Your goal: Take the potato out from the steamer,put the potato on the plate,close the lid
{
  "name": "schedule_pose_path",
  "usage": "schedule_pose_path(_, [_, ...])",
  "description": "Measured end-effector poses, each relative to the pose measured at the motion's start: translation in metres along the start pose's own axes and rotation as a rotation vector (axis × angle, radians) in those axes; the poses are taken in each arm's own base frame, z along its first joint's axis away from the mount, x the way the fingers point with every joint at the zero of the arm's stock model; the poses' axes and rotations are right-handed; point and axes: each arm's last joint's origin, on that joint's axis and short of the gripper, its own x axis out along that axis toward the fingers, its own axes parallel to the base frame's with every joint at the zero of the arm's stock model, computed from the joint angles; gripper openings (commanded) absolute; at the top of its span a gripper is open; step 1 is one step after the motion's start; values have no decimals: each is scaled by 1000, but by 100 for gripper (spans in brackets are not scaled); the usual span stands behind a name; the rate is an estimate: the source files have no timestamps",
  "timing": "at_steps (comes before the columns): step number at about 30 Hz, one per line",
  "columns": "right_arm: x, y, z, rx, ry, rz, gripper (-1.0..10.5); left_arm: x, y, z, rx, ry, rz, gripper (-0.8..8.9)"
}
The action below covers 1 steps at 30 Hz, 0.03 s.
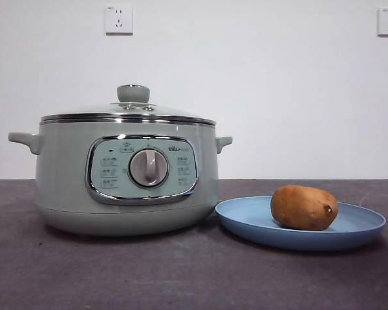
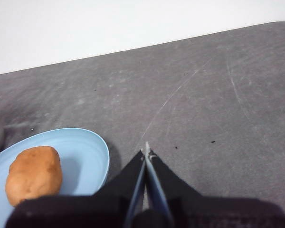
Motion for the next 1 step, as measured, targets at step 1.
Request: schedule_pose_path(1, [0, 0, 0, 0, 0, 0, 2, 0, 0, 0, 0, 0, 0, -3])
